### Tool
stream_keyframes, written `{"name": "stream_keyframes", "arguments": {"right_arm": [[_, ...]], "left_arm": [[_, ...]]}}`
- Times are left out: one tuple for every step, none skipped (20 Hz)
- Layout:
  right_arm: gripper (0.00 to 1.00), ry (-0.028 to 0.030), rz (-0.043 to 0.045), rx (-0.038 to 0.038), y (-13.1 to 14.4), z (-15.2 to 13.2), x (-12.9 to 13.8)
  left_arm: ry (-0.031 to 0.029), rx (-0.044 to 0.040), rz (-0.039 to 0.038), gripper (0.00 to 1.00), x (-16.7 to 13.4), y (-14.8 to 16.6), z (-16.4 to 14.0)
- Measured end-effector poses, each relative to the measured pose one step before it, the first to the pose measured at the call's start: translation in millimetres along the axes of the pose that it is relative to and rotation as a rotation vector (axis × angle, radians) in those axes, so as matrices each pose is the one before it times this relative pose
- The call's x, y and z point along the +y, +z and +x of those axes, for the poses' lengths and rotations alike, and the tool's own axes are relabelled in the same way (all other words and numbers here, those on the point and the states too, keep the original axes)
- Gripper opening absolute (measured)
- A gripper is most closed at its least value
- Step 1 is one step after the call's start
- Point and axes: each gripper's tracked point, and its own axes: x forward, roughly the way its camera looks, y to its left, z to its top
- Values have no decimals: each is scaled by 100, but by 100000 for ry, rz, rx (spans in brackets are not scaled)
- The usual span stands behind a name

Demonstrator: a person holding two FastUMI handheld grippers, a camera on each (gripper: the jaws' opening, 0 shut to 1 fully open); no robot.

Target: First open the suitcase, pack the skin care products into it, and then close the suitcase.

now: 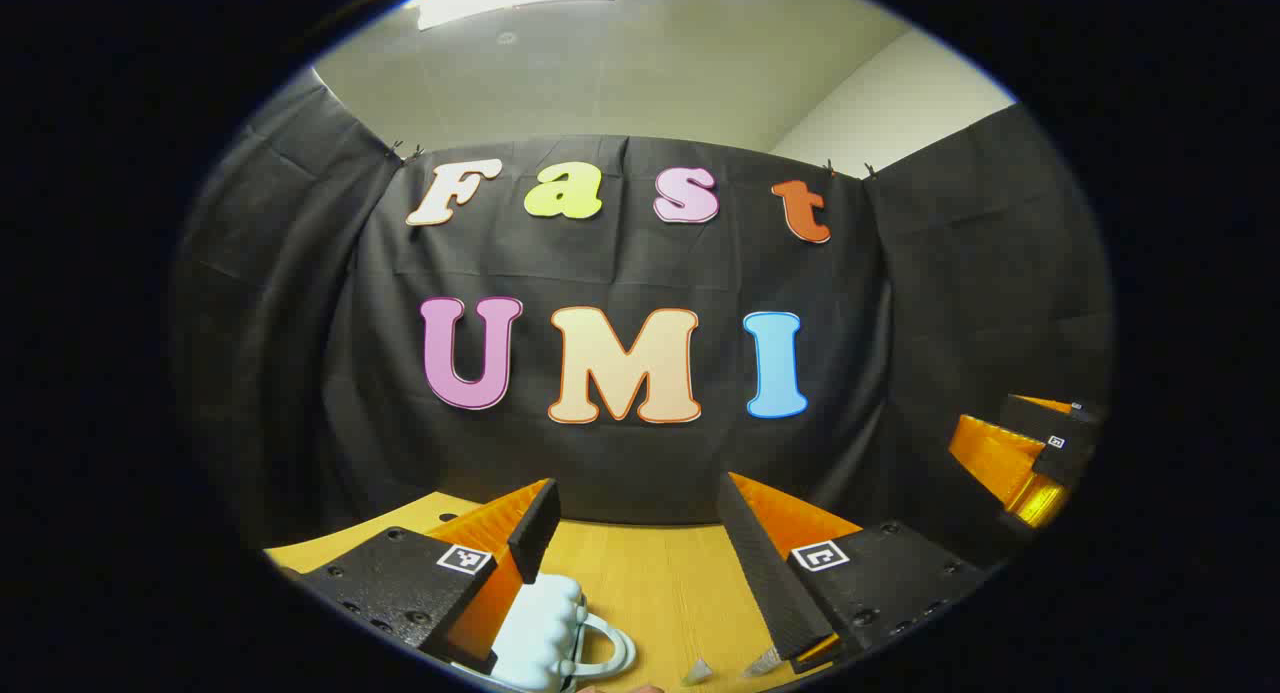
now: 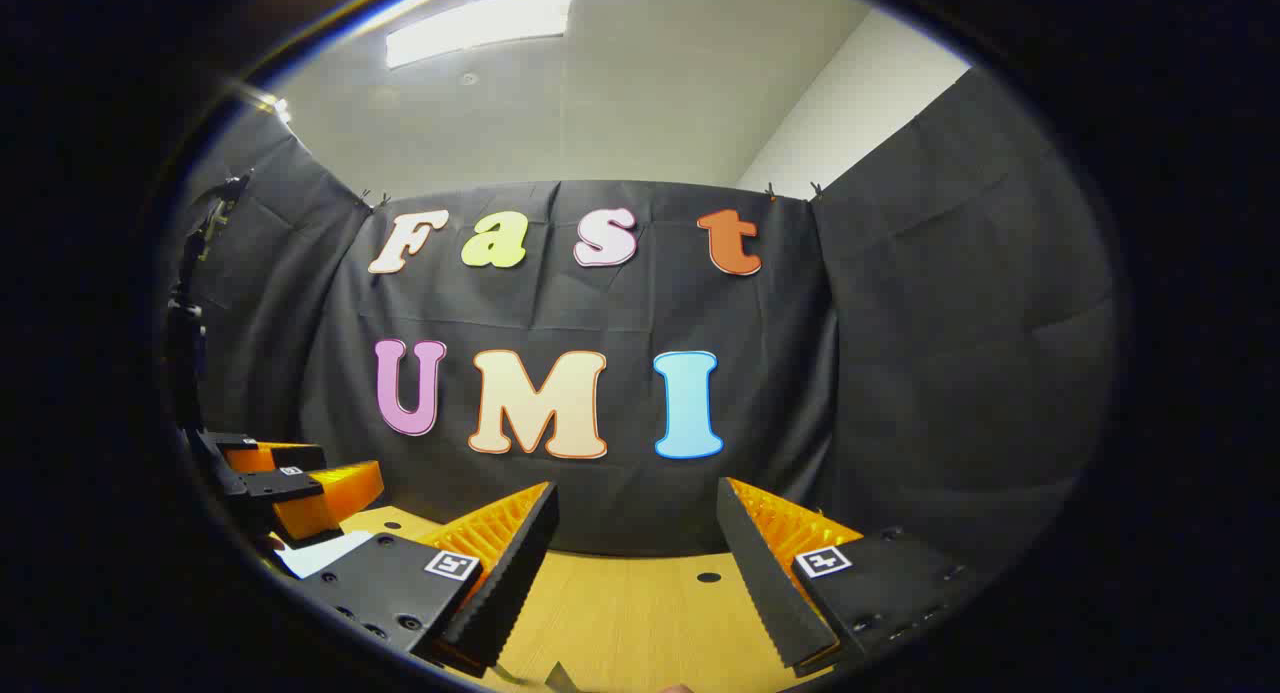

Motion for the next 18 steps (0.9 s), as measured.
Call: {"name": "stream_keyframes", "arguments": {"right_arm": [[98, -332, 313, 563, -264, 237, -266], [100, 36, 305, 536, -169, 90, -129], [98, 188, 195, 481, -203, 49, -101], [98, 66, -130, 286, -124, 77, -213], [98, 128, -213, 293, -148, 214, -245], [98, 39, -116, 185, -36, 213, -189], [98, 14, 86, 138, -71, 104, -311], [98, 64, 243, 38, -61, 114, -297], [98, 100, 201, 228, -136, 44, -331], [98, 49, 73, 317, -125, 132, -280], [98, 235, 186, 411, -200, 187, -327], [98, 384, 137, 389, -169, 135, -288], [98, 563, 125, 280, -191, 146, -338], [98, 773, 20, 49, -79, 191, -261], [98, 753, -89, -9, -270, 172, -314], [98, 880, 7, -49, -77, 139, -343], [98, 1026, 295, -125, -303, 26, -337], [98, 1095, 413, -400, -237, 43, -268]], "left_arm": [[-501, 158, 211, 93, -267, -152, -5], [-178, 158, 381, 93, -196, -26, 59], [-231, 12, 368, 93, -173, 14, 17], [-177, -69, 186, 93, -211, -34, 46], [-75, 176, 150, 93, -219, -124, 123], [219, 50, 139, 94, -170, -12, 65], [171, 235, -8, 94, -184, -36, 65], [26, 226, -56, 94, -313, -150, 29], [138, 421, 21, 94, -263, -214, -52], [129, 253, 245, 94, -247, -58, 73], [166, 334, 371, 93, -325, -169, 105], [151, 415, 200, 94, -317, -159, 90], [67, 626, -119, 94, -384, -272, -31], [-13, 481, -291, 94, -392, -333, 222], [-203, 766, -440, 94, -314, -336, 142], [152, 1688, 186, 93, -233, -627, 154], [-93, 2388, 875, 93, 45, -1159, 188], [358, 3141, 1919, 93, 211, -1160, 179]]}}
